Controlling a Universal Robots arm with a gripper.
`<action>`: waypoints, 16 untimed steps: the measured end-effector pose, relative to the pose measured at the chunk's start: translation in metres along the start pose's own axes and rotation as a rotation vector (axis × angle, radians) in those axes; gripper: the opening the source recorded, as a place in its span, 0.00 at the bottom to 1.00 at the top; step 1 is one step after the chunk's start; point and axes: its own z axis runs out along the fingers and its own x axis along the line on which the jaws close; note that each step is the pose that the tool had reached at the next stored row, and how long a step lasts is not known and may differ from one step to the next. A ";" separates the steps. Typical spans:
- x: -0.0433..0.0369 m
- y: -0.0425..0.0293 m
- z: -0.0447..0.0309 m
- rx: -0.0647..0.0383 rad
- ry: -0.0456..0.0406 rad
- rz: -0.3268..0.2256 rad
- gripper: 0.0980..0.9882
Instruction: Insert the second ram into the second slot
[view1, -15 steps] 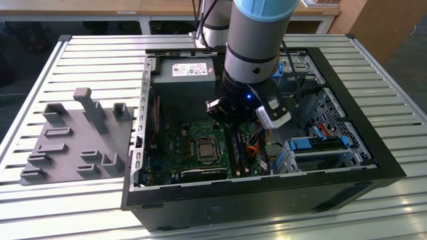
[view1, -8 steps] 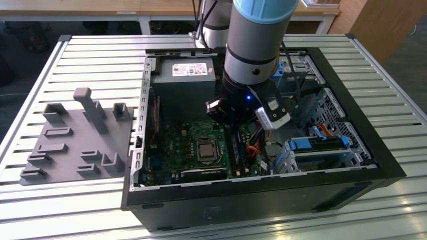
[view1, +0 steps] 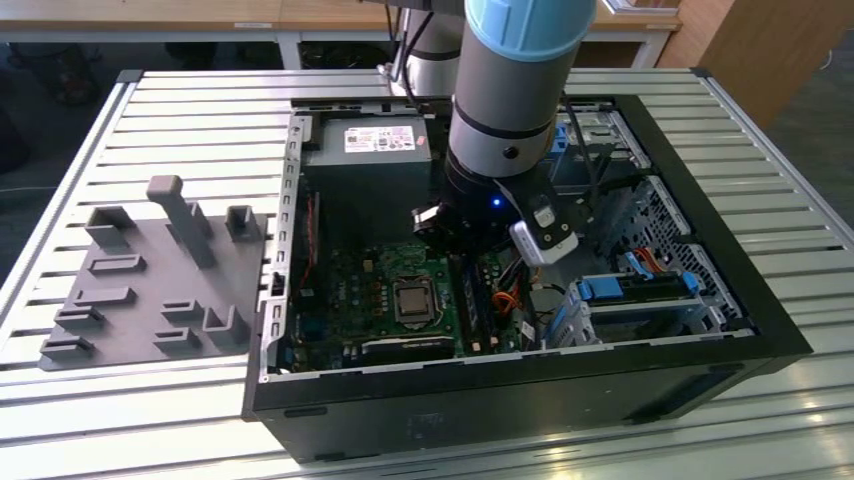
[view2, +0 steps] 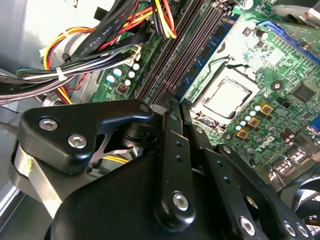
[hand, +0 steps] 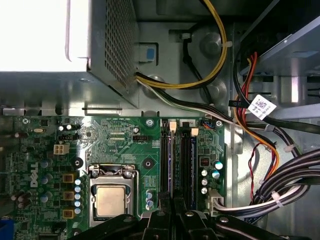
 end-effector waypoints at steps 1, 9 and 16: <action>0.0000 0.0000 0.0000 0.000 0.0005 0.000 0.04; -0.0016 -0.0001 0.0038 -0.002 0.0056 0.000 0.04; -0.0050 -0.0009 0.0061 -0.006 0.0106 -0.003 0.04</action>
